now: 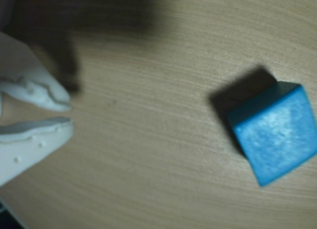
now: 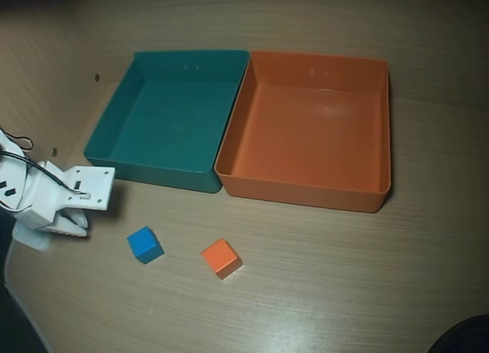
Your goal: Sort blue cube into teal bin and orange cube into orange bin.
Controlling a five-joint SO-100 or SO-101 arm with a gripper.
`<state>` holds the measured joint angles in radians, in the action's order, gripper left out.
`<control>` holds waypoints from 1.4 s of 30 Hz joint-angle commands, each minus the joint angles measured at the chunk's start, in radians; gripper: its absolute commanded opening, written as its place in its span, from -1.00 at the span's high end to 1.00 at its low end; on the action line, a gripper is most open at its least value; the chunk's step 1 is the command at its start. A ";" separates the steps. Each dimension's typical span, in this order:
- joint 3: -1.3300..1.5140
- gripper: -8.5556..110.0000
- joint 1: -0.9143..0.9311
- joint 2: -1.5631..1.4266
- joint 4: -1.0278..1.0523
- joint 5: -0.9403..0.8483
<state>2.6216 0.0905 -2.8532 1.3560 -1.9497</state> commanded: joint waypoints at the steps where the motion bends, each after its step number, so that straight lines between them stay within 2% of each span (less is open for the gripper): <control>1: -0.250 0.63 0.014 0.201 -0.003 -0.077; 8: -0.667 0.46 0.015 0.626 -0.003 -0.164; 18: -1.069 0.42 0.017 1.081 -0.003 -0.256; 25: -1.141 0.42 0.017 1.218 -0.003 -0.334; 36: -1.097 0.42 0.014 1.275 -0.002 -0.520; 42: -1.092 0.42 0.017 1.330 -0.002 -0.548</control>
<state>1.5417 0.1028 -1.5186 1.3560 -2.4897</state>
